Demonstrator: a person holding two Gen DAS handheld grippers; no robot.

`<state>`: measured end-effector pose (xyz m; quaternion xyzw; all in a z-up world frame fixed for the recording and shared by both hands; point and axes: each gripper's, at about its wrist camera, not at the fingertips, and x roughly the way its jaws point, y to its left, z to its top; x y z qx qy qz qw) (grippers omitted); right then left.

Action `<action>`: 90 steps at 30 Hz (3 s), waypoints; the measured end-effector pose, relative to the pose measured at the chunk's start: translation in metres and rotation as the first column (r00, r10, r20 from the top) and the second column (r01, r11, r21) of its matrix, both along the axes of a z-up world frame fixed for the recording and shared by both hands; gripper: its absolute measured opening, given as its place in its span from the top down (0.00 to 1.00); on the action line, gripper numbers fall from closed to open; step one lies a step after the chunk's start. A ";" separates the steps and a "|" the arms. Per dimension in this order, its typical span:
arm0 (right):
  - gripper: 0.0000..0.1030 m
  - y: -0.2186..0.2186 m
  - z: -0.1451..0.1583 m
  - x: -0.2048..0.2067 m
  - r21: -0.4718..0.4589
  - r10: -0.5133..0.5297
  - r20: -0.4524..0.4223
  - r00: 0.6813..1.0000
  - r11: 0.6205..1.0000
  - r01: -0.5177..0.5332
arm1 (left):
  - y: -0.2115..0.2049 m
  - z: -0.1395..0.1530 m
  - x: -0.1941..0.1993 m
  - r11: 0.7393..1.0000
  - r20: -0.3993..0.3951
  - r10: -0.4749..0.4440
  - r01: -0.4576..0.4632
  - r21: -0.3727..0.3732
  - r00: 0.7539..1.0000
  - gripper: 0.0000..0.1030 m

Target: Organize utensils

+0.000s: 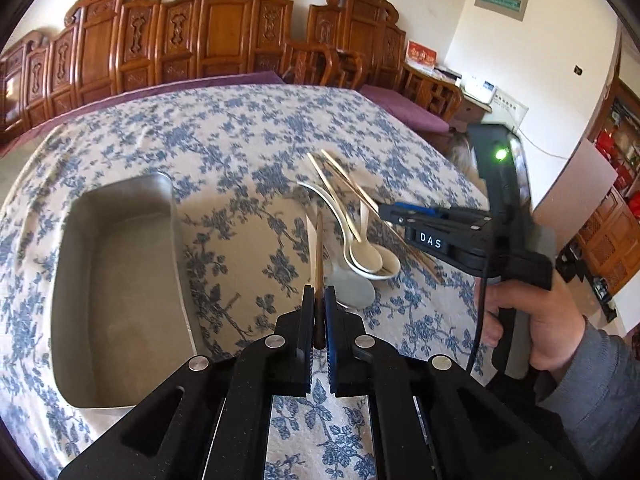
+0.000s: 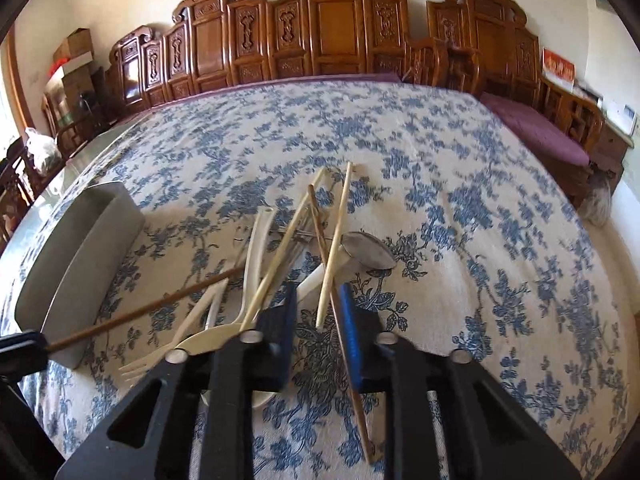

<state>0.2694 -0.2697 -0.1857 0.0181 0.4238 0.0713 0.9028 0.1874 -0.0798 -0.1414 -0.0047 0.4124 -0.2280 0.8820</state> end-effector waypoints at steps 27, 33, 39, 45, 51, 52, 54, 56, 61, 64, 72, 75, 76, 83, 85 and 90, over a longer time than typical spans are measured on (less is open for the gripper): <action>0.74 -0.001 0.006 -0.008 0.034 0.014 0.025 1.000 0.999 -0.015 | 0.010 0.032 -0.013 0.999 0.126 0.046 -0.046 -0.002 0.991 0.96; 0.82 0.005 -0.009 0.000 -0.023 0.003 -0.030 1.000 1.000 -0.003 | 0.011 0.033 -0.013 0.999 0.135 0.046 -0.045 -0.008 0.990 0.96; 0.94 0.000 0.001 -0.005 -0.011 -0.003 0.019 1.000 1.000 0.004 | 0.015 0.041 -0.015 0.998 0.159 0.056 -0.054 -0.016 0.986 0.96; 0.95 -0.007 0.020 -0.016 0.008 -0.015 0.082 0.996 1.000 0.014 | 0.021 0.052 -0.020 0.997 0.193 0.075 -0.074 -0.012 0.978 0.96; 0.95 -0.007 0.036 -0.026 0.012 -0.017 0.140 0.990 1.000 0.015 | 0.033 0.071 -0.027 0.993 0.239 0.119 -0.117 -0.021 0.964 0.96; 0.95 -0.008 0.037 -0.027 0.016 -0.015 0.144 0.989 1.000 0.013 | 0.035 0.074 -0.028 0.992 0.242 0.124 -0.123 -0.019 0.962 0.96; 0.95 -0.008 0.040 -0.029 0.025 -0.013 0.154 0.988 1.000 0.009 | 0.039 0.077 -0.029 0.991 0.249 0.134 -0.136 -0.011 0.959 0.96; 0.95 -0.007 0.044 -0.032 0.032 -0.003 0.164 0.987 0.999 -0.003 | 0.043 0.081 -0.031 0.989 0.260 0.145 -0.151 0.002 0.955 0.96; 0.95 0.003 0.051 -0.043 0.043 0.033 0.175 0.984 0.998 -0.041 | 0.064 0.093 -0.033 0.978 0.295 0.195 -0.208 0.014 0.936 0.96; 0.95 0.011 0.056 -0.051 0.050 0.060 0.187 0.980 0.996 -0.071 | 0.076 0.096 -0.034 0.969 0.313 0.224 -0.245 0.028 0.923 0.96; 0.95 0.032 0.058 -0.062 0.074 0.126 0.185 0.975 0.987 -0.142 | 0.096 0.081 -0.020 0.940 0.332 0.276 -0.325 0.102 0.902 0.96; 0.95 0.039 0.058 -0.065 0.076 0.146 0.183 0.972 0.984 -0.162 | 0.098 0.066 -0.008 0.932 0.309 0.283 -0.336 0.134 0.908 0.96; 0.95 0.040 0.058 -0.065 0.078 0.151 0.181 0.972 0.983 -0.167 | 0.099 0.059 -0.005 0.931 0.296 0.288 -0.339 0.139 0.911 0.96; 0.95 0.051 0.056 -0.066 0.083 0.183 0.167 0.969 0.976 -0.199 | 0.100 0.027 0.003 0.926 0.233 0.304 -0.344 0.157 0.924 0.96; 0.95 0.054 0.057 -0.067 0.088 0.190 0.167 0.968 0.974 -0.207 | 0.099 0.021 0.007 0.928 0.211 0.300 -0.336 0.163 0.930 0.96; 0.94 0.069 0.064 -0.075 0.091 0.220 0.164 0.962 0.967 -0.236 | 0.101 0.013 0.009 0.934 0.164 0.294 -0.319 0.159 0.942 0.92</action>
